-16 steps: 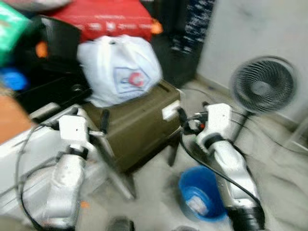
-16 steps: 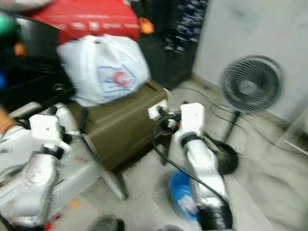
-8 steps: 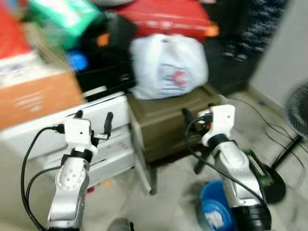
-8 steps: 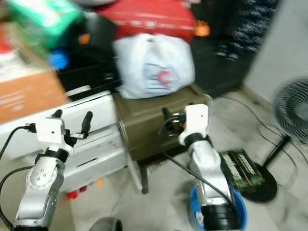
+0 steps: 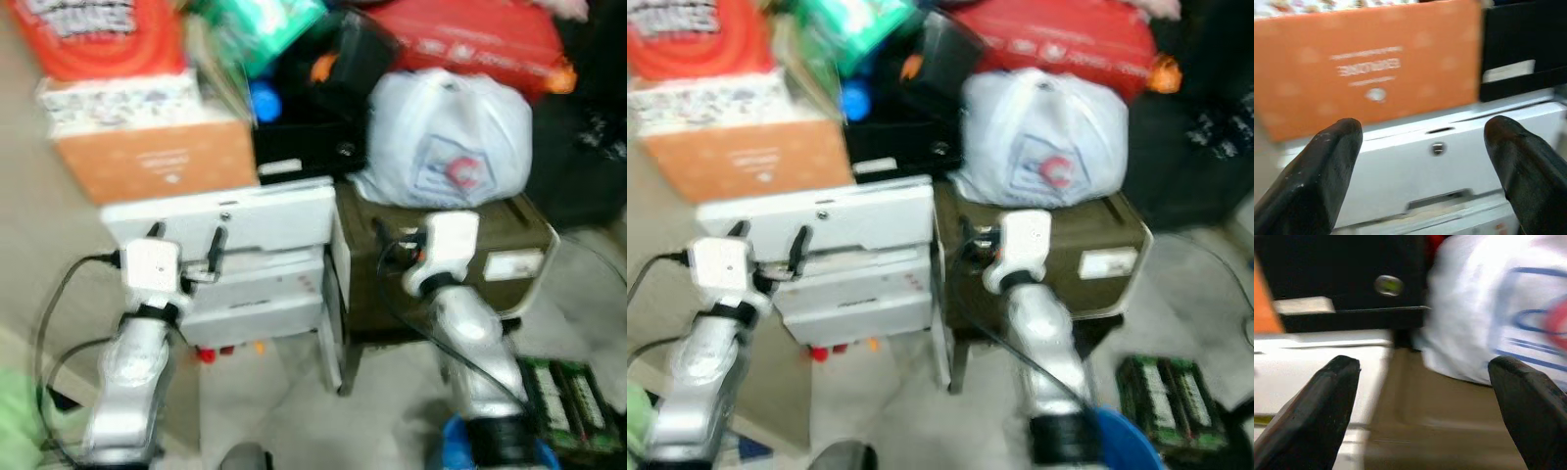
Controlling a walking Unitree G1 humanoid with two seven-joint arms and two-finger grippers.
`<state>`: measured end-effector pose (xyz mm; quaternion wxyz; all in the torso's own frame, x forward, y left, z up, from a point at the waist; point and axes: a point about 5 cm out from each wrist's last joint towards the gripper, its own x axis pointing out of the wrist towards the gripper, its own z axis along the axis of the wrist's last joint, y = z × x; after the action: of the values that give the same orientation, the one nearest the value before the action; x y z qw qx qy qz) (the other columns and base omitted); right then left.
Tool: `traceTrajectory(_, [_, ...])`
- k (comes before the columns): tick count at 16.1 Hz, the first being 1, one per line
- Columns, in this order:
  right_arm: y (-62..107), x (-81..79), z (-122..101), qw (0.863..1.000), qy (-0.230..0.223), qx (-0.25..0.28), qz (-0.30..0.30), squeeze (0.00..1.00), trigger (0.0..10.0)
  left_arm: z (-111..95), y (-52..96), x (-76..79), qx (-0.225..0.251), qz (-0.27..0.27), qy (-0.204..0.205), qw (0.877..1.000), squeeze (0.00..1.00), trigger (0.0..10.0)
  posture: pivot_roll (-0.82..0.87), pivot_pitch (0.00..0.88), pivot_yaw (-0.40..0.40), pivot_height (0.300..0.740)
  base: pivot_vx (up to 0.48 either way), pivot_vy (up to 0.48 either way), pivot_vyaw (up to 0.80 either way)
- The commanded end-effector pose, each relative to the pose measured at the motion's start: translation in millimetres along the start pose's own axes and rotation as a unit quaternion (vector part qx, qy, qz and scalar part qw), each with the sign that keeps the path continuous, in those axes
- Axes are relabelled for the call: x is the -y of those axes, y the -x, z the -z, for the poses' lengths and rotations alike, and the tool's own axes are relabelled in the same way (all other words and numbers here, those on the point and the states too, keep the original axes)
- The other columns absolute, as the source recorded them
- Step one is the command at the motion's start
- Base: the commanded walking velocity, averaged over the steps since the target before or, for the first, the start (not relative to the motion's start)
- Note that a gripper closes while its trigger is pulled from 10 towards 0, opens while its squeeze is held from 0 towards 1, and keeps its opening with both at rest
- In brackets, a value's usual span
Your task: Clean up the room
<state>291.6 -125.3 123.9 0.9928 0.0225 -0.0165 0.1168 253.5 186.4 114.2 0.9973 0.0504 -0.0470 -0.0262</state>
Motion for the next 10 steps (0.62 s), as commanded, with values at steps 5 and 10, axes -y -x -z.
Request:
traceTrajectory(5, [16.3,16.3,-1.2,1.0,0.023,-0.004,0.02,0.0,10.0,-3.9,15.1,-2.1,0.0,0.001,0.001,1.0,0.0,10.0,-0.05,0.0,-0.005,0.74,0.0,0.0,0.8])
traceTrajectory(10, [25.1,21.2,3.2,0.999,0.035,-0.018,0.02,0.0,10.0,3.9,31.2,-7.0,-0.023,0.002,-0.007,1.0,0.0,10.0,-0.05,0.0,-0.013,0.74,0.0,0.0,0.8])
